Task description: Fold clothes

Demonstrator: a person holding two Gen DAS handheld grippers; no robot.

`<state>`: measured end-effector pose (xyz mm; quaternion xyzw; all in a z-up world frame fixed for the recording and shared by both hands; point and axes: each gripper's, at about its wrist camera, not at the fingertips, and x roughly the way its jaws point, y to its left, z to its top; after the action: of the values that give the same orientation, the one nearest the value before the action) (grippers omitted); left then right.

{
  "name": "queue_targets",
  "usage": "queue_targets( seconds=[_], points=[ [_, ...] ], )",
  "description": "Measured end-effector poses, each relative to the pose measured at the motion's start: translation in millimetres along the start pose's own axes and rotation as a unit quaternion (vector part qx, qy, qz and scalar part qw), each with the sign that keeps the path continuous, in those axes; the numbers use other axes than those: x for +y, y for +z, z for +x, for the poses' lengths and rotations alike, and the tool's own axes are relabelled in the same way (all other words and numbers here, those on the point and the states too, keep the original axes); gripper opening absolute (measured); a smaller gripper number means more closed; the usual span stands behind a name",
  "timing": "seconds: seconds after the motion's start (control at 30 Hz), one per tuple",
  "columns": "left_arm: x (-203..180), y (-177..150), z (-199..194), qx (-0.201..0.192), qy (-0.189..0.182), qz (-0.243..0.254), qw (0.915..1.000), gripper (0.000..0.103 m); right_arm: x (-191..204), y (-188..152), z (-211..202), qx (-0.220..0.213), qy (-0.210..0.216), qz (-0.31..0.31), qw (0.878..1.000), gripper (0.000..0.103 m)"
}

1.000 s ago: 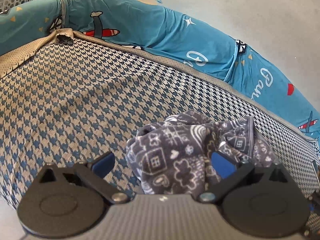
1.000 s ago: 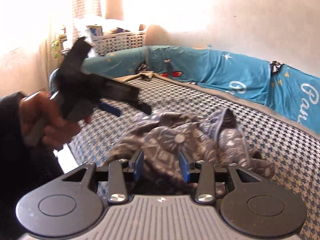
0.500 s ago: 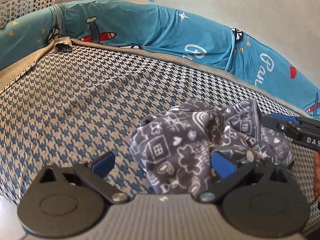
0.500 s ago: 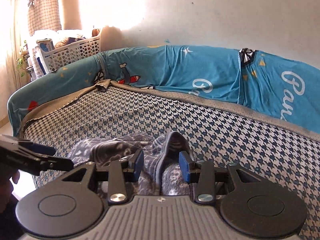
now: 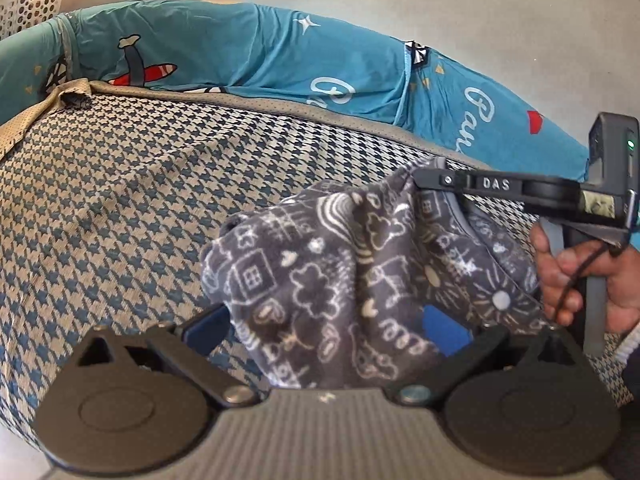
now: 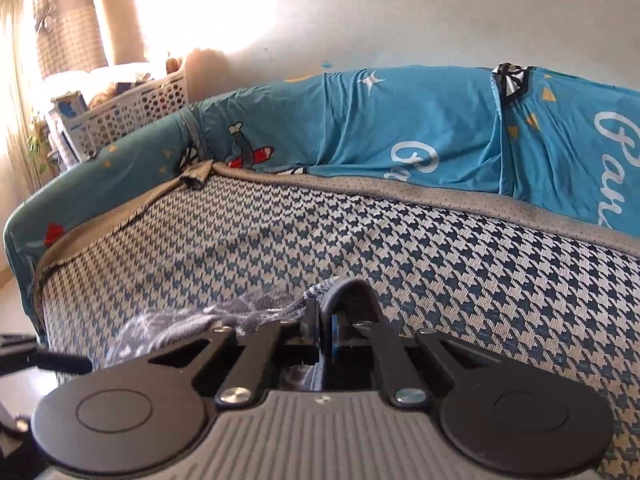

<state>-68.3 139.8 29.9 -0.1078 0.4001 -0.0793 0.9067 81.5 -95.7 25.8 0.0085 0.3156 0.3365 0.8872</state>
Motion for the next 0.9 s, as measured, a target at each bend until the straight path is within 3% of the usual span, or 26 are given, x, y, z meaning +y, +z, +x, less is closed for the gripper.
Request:
queue_targets(
  seconds=[0.23, 0.53, 0.9],
  points=[
    [-4, -5, -9, -0.004, -0.045, 0.02, 0.9988, 0.103, -18, 18, -1, -0.037, -0.001, 0.055, 0.998, 0.004],
    [-8, -6, -12, -0.012, -0.068, 0.027, 0.9973, 0.103, -30, 29, 13, -0.057, -0.023, 0.097, 0.993, 0.003],
    [-21, -14, 0, 0.011, -0.086, 0.047, 0.9951, 0.103, -55, 30, 27, -0.067, -0.07, 0.155, 0.983, 0.003]
  ],
)
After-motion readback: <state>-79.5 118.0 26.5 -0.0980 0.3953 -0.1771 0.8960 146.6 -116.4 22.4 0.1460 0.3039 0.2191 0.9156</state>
